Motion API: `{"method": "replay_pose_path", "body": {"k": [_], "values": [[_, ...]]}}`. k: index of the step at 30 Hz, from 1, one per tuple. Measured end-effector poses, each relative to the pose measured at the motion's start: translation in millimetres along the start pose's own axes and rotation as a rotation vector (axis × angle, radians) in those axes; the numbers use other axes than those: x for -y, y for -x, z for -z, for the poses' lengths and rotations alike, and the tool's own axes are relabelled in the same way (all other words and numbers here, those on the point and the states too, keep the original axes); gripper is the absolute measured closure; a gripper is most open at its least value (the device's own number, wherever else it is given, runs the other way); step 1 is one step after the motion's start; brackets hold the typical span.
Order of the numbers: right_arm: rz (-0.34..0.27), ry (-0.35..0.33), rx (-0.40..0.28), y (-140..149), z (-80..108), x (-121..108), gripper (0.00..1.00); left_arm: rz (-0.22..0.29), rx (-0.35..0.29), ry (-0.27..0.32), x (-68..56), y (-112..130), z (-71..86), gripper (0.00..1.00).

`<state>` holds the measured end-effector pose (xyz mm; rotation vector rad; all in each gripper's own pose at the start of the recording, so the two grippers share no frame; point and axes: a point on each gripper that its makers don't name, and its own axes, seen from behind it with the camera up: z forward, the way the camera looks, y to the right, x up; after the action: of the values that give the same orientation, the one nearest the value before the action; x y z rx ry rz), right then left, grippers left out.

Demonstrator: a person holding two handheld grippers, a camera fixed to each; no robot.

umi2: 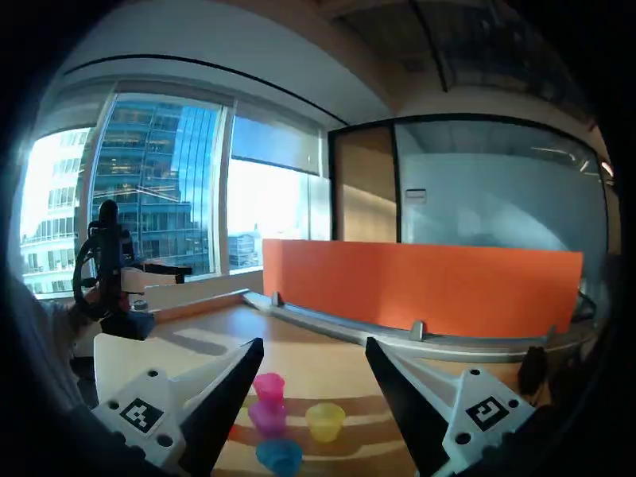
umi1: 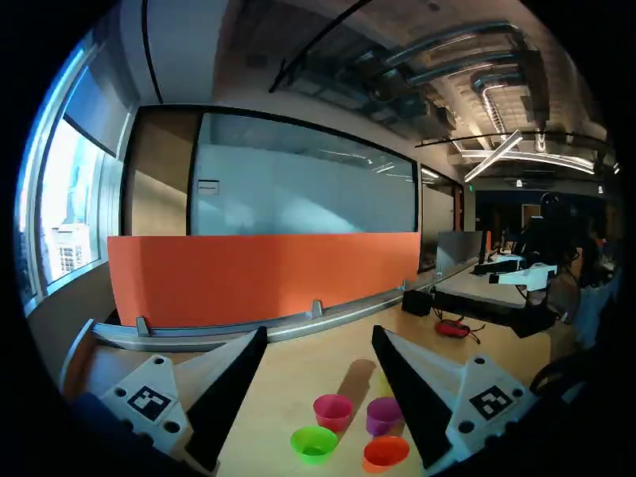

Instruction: Pour water

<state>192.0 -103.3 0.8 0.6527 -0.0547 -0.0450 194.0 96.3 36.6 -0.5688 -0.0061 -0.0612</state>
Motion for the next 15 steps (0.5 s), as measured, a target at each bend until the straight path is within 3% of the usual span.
{"method": "replay_pose_path", "body": {"k": [15], "values": [[0.037,-0.076,0.055,25.1,1.4,14.9,0.01,-0.008,0.094,0.033,5.6,41.6,1.8,0.02]]}}
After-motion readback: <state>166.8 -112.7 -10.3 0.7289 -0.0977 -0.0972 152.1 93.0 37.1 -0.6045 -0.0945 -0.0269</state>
